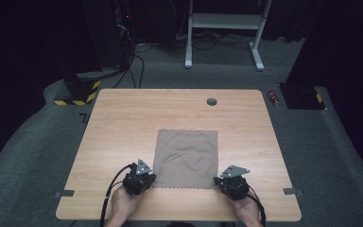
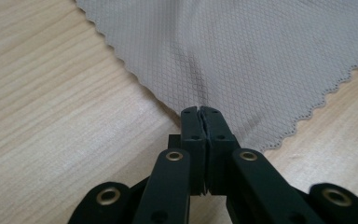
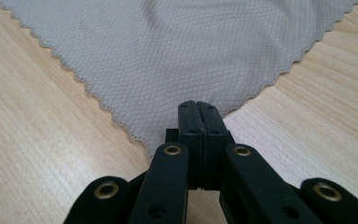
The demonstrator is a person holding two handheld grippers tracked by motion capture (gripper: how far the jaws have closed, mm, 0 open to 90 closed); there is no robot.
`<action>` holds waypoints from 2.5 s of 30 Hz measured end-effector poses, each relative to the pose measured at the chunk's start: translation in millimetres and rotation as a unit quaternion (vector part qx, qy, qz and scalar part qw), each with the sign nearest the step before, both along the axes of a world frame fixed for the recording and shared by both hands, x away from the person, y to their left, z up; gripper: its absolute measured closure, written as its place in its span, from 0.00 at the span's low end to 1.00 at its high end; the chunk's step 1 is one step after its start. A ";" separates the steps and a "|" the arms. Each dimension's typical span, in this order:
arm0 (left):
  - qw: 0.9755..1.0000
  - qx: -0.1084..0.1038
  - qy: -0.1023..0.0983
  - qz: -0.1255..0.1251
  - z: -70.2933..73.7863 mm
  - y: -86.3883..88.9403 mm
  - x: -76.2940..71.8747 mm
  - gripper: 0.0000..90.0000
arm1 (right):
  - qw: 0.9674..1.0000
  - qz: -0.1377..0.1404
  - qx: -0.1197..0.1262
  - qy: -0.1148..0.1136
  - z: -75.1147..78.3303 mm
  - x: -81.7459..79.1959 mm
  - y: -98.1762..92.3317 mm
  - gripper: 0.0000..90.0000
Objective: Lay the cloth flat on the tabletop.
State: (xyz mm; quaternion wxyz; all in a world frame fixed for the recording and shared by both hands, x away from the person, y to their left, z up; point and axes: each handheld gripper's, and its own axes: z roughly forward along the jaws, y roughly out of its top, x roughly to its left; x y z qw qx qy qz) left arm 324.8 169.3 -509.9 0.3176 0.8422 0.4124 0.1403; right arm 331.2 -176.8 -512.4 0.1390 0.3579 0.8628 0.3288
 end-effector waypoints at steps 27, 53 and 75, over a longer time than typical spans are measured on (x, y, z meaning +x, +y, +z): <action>0.999 -0.048 -0.020 0.016 -4.2 -11.9 14.1 0.59 | 0.997 -0.073 0.033 -0.018 5.9 81.4 10.6 0.99; 0.995 -0.036 -0.052 0.073 5.7 -13.0 88.4 0.54 | 0.998 -0.065 0.020 -0.008 -0.9 119.0 61.2 0.81; 0.996 -0.007 -0.035 0.088 -3.9 -16.5 123.5 0.51 | 0.998 -0.046 0.033 -0.027 6.3 102.7 70.4 0.66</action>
